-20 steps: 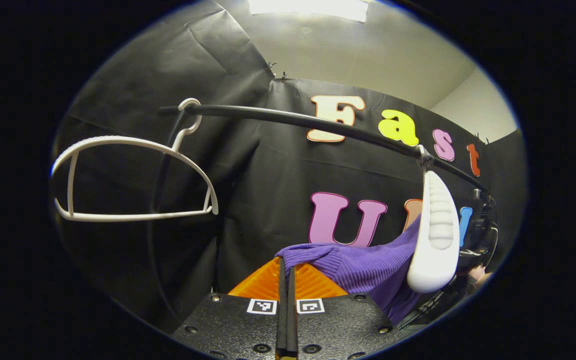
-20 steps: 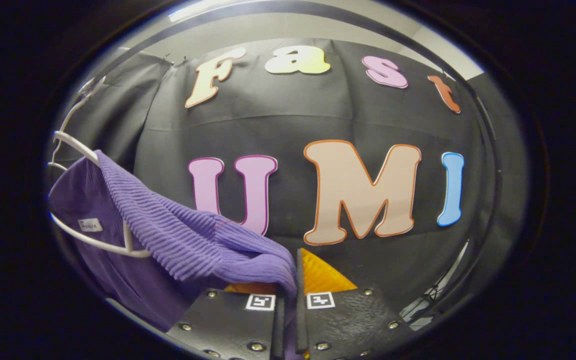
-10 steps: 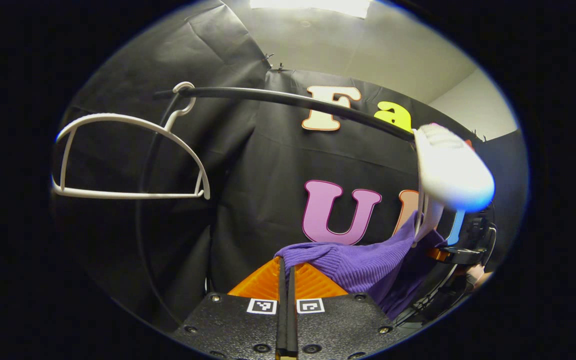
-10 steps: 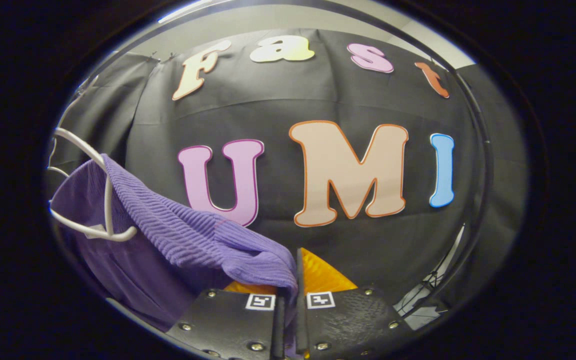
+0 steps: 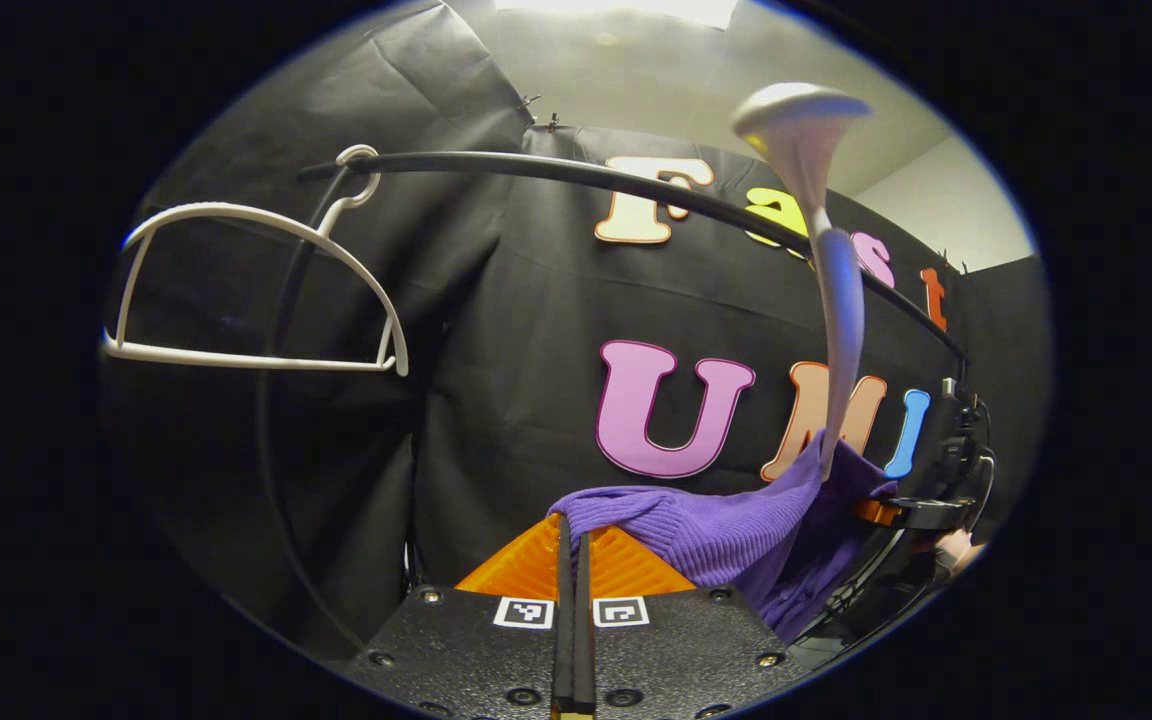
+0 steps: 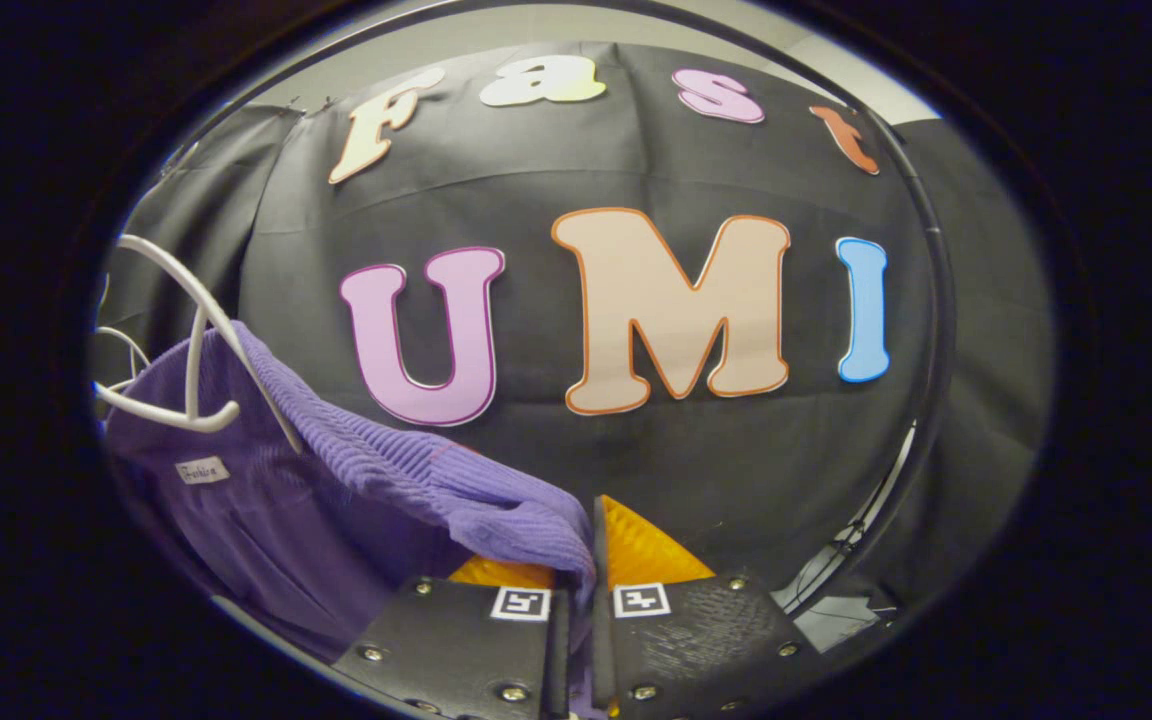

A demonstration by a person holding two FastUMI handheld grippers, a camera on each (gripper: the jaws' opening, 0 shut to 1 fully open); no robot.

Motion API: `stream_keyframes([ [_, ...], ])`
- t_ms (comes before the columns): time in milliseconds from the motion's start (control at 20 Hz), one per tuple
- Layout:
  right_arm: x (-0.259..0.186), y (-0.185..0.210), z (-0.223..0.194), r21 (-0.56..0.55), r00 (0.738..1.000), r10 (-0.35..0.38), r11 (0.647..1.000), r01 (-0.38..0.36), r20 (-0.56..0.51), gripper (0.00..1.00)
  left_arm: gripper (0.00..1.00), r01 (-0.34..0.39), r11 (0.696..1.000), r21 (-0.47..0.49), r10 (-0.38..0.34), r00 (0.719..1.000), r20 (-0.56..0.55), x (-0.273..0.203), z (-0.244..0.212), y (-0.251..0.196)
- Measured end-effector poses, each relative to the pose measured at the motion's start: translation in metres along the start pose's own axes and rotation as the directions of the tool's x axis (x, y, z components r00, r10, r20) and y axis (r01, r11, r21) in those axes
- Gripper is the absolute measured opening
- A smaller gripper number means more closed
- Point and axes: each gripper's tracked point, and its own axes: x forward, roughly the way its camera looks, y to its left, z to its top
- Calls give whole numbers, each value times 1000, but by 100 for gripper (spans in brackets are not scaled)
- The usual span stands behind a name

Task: Grasp the clothes on the hanger with both hands and then place them into the laundry hamper below.

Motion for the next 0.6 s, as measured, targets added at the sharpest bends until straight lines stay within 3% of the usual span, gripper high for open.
stream_keyframes([
  [600,-4,-14,-38,-6,998,-13,1000,12,-68,9,0,-12,999,-30,10,998,-59,-7,-20,-2],
])
